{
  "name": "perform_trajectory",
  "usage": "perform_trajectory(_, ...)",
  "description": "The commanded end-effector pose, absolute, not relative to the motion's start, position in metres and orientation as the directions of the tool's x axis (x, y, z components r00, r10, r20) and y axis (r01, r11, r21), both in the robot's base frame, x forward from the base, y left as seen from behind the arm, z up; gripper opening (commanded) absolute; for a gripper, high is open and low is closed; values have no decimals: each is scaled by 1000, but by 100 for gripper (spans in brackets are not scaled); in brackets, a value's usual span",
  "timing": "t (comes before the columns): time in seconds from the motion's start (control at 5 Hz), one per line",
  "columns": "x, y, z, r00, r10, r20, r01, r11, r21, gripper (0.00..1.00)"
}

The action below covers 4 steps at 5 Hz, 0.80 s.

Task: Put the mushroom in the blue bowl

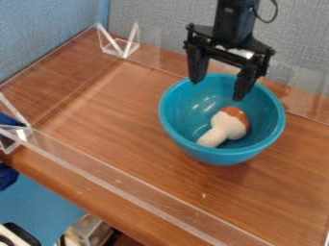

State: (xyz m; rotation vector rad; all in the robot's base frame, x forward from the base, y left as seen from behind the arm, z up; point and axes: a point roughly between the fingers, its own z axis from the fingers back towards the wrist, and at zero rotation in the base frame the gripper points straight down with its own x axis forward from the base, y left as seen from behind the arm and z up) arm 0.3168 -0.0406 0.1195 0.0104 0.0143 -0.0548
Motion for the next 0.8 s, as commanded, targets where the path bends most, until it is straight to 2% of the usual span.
perform_trajectory(0.0,314,-50,131,995,-83,61,83,997,9,100)
perform_trajectory(0.6,321,-50,100,995,-83,46,83,996,23,100)
